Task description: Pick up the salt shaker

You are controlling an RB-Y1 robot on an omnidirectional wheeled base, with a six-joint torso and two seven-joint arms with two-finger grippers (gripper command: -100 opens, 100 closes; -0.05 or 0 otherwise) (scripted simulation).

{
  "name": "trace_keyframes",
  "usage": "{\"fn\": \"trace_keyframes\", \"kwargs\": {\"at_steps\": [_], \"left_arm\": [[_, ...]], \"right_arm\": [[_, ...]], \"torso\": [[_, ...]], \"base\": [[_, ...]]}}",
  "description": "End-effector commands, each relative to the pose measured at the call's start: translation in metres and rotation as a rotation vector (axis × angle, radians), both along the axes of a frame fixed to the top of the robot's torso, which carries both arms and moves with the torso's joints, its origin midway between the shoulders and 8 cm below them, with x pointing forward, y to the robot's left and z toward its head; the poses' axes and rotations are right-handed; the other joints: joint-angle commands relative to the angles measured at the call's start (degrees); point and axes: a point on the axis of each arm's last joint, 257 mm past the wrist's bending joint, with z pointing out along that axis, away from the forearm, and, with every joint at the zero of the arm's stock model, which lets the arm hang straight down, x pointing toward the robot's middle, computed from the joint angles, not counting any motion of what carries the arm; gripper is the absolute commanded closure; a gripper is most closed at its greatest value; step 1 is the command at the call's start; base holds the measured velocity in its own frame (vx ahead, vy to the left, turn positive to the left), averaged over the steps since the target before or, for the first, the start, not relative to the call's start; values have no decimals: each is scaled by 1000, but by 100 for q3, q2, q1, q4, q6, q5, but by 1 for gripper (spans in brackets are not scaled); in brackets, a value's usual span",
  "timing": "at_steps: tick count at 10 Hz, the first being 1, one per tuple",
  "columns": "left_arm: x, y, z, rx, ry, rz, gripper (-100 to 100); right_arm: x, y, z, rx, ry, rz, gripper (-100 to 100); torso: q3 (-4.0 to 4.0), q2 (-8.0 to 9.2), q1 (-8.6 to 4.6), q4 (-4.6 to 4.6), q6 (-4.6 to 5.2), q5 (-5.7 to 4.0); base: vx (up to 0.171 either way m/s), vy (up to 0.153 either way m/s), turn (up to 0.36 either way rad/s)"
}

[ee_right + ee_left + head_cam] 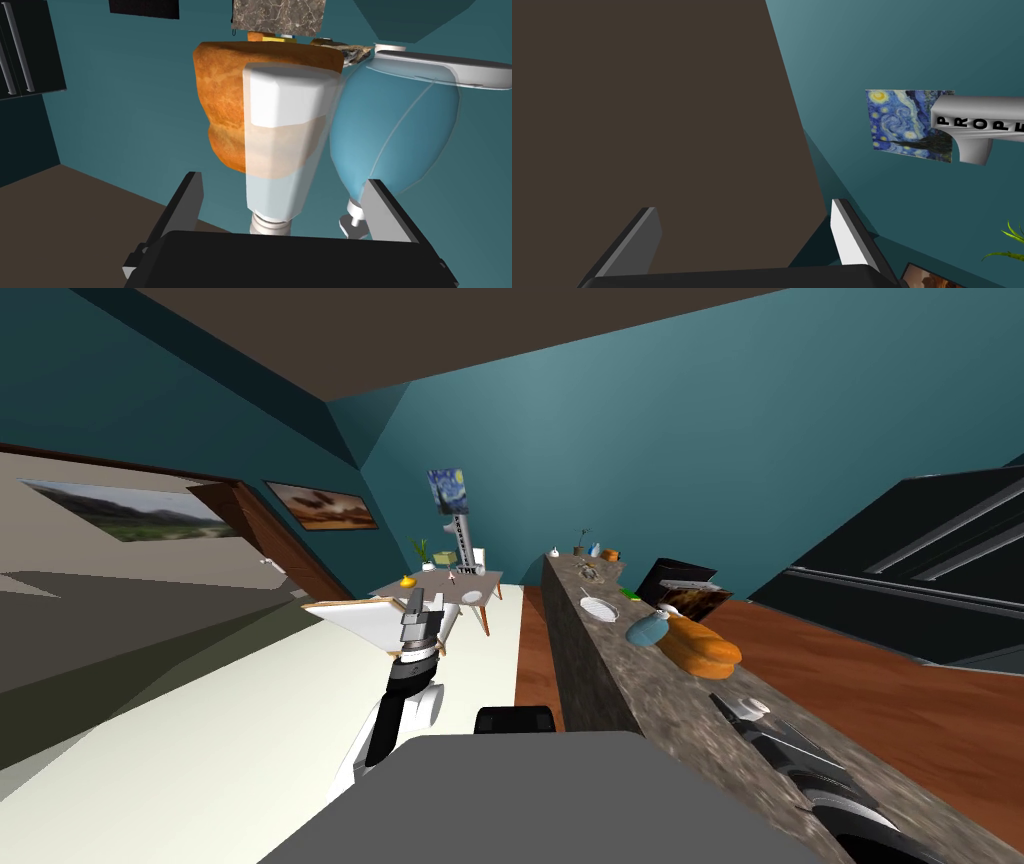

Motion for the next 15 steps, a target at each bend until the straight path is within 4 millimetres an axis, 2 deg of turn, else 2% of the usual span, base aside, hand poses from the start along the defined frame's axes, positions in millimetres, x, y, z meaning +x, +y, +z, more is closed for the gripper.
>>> {"fn": "trace_keyframes", "kwargs": {"at_steps": [1, 2, 6, 7, 8, 9, 10, 11, 12, 14, 15], "left_arm": [[0, 0, 0, 0, 0, 0, 0], [0, 0, 0, 0, 0, 0, 0], [0, 0, 0, 0, 0, 0, 0], [0, 0, 0, 0, 0, 0, 0], [0, 0, 0, 0, 0, 0, 0], [0, 0, 0, 0, 0, 0, 0], [0, 0, 0, 0, 0, 0, 0], [0, 0, 0, 0, 0, 0, 0], [0, 0, 0, 0, 0, 0, 0], [0, 0, 0, 0, 0, 0, 0], [0, 0, 0, 0, 0, 0, 0]], "right_arm": [[0, 0, 0, 0, 0, 0, -100], [0, 0, 1, -1, -2, -1, 100], [0, 0, 1, -1, -3, -1, 100], [0, 0, 1, -1, -3, 0, 0], [19, 8, -4, 20, -13, 10, 100], [20, 8, -5, 19, -11, 12, 100], [40, 16, -7, 46, -34, 14, 100], [42, 19, -10, 34, -14, 30, 100], [61, 26, -9, 62, -47, 26, 100], [63, 31, -15, 40, -9, 51, 100], [83, 38, -13, 65, -37, 46, 100]], "torso": [[0, 0, 0, 0, 0, 0], [5, 10, -5, 2, 0, -2], [9, 17, -16, 3, -3, -8], [9, 17, -17, 3, -3, -9], [9, 17, -17, 3, -3, -9], [17, 33, -24, 6, -3, -11], [21, 39, -38, 6, -2, -21], [24, 46, -49, 6, -1, -30], [22, 45, -52, 2, 3, -39], [20, 48, -57, -5, 4, -63], [12, 37, -56, -11, 5, -71]], "base": [[24, 7, 3], [0, 0, 0], [0, 0, 0], [0, 0, 0], [-56, -30, -77], [-75, -23, -23], [-98, -33, -63], [-74, -30, -21], [-93, -28, -71], [-54, -20, -13], [-60, -23, -77]]}}
